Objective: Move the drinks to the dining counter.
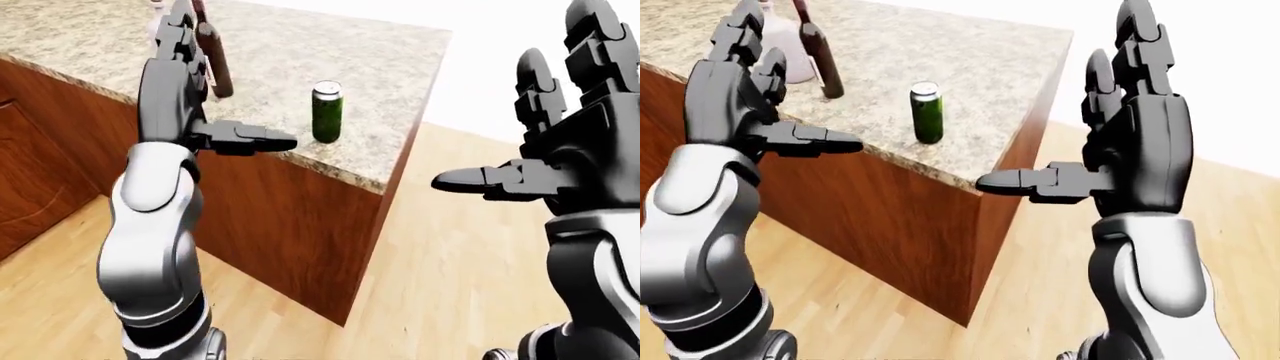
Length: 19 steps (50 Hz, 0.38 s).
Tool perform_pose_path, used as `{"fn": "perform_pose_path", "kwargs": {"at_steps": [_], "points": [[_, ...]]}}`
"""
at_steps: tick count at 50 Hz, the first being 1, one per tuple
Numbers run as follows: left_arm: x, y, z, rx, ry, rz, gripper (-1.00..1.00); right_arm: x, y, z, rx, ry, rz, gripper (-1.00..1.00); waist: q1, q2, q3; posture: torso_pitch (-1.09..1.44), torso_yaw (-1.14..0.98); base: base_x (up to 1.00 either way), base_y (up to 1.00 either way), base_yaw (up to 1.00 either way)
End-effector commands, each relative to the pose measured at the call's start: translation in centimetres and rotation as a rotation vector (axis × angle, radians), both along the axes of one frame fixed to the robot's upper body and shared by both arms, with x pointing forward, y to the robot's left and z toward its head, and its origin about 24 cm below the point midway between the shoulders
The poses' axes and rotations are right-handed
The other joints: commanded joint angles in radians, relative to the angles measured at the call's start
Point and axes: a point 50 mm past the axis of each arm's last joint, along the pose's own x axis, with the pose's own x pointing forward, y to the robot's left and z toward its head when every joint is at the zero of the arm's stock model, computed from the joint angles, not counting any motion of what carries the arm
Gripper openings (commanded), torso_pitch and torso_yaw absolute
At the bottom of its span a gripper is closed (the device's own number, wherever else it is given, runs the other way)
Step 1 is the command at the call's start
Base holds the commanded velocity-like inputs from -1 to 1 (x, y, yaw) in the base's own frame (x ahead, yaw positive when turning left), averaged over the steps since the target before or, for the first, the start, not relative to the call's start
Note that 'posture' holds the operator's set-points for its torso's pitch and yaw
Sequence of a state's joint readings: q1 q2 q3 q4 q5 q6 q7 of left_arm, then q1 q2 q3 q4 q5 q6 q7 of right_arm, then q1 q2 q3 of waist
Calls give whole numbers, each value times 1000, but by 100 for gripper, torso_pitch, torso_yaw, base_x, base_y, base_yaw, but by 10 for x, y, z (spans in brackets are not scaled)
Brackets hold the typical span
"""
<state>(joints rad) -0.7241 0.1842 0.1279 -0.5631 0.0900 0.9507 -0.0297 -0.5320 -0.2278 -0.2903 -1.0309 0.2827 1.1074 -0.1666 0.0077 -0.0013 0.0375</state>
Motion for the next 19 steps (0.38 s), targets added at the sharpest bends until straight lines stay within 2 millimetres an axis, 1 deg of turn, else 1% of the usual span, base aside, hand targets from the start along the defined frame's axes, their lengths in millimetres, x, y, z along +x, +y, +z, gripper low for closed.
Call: {"fn": "perform_pose_path", "kwargs": {"at_steps": [1, 7, 11, 14, 19], "points": [[-9, -1, 10, 2, -61, -23, 100, -6, -1, 8, 6, -66, 10, 100, -2, 0, -22, 0, 0, 0, 0, 0], [-26, 15, 3, -16, -70, 4, 100, -16, -19, 10, 28, -78, -35, 100, 2, -6, -20, 0, 0, 0, 0, 0], [-35, 22, -4, -26, -71, 16, 100, -22, -26, 10, 36, -86, -53, 100, 2, -9, -17, 0, 0, 0, 0, 0], [-44, 30, -5, -38, -76, 30, 100, -27, -33, 11, 46, -93, -72, 100, 2, -11, -16, 0, 0, 0, 0, 0], [-52, 37, -9, -52, -81, 47, 100, -35, -41, 12, 57, -104, -95, 100, 4, -15, -11, 0, 0, 0, 0, 0]]}}
